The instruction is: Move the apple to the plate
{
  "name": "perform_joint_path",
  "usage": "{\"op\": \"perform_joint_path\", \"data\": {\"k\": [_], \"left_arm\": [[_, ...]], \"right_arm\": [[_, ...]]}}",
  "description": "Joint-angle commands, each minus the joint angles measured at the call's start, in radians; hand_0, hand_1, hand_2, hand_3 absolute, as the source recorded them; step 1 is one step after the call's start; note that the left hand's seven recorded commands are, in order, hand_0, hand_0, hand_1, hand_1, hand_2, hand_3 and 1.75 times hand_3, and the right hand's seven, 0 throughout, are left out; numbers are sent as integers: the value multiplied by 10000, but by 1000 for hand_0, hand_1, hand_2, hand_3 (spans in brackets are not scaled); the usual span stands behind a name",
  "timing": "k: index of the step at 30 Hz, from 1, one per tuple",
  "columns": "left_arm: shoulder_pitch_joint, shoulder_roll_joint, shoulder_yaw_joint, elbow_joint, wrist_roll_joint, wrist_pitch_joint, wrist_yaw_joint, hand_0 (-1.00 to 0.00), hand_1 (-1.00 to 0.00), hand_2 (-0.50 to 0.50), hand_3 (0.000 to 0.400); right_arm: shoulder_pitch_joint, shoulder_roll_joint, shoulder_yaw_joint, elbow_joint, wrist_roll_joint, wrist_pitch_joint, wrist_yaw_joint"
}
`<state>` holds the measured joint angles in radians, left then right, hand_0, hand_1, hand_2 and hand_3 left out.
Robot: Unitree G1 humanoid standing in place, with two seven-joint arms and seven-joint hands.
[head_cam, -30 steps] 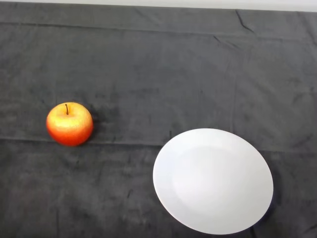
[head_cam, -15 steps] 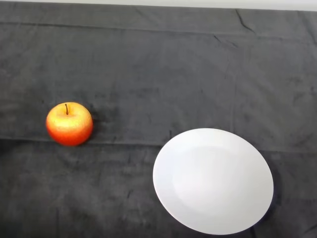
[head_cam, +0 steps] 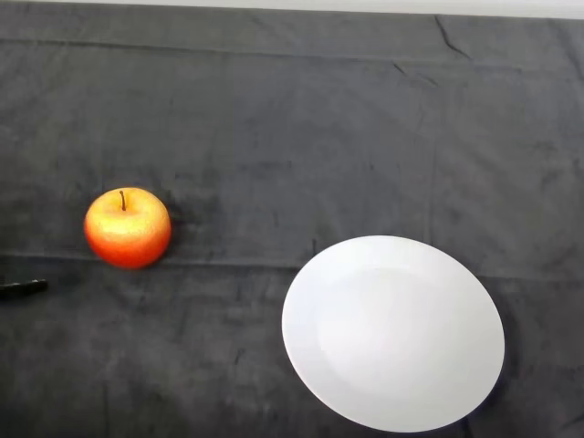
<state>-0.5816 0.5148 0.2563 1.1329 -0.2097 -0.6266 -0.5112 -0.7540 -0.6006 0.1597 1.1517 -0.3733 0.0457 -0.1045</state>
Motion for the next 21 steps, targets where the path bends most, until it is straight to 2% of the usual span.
{"op": "perform_joint_path", "data": {"k": [1, 6, 13, 21], "left_arm": [[-396, -149, -183, 118, 226, -209, -152, 0, 0, 0, 0], [-537, -345, -432, 144, 450, -380, -328, 0, 0, 0, 0], [-302, -345, -633, 222, 674, -707, -630, 0, 0, 0, 0], [-260, -335, -1091, 416, 1314, -642, -358, 0, 0, 0, 0]], "right_arm": [[270, -55, -77, 137, 66, 8, 23], [268, -55, -77, 141, 66, 7, 23], [265, -55, -76, 147, 65, 5, 22], [262, -54, -76, 153, 64, 2, 21]]}}
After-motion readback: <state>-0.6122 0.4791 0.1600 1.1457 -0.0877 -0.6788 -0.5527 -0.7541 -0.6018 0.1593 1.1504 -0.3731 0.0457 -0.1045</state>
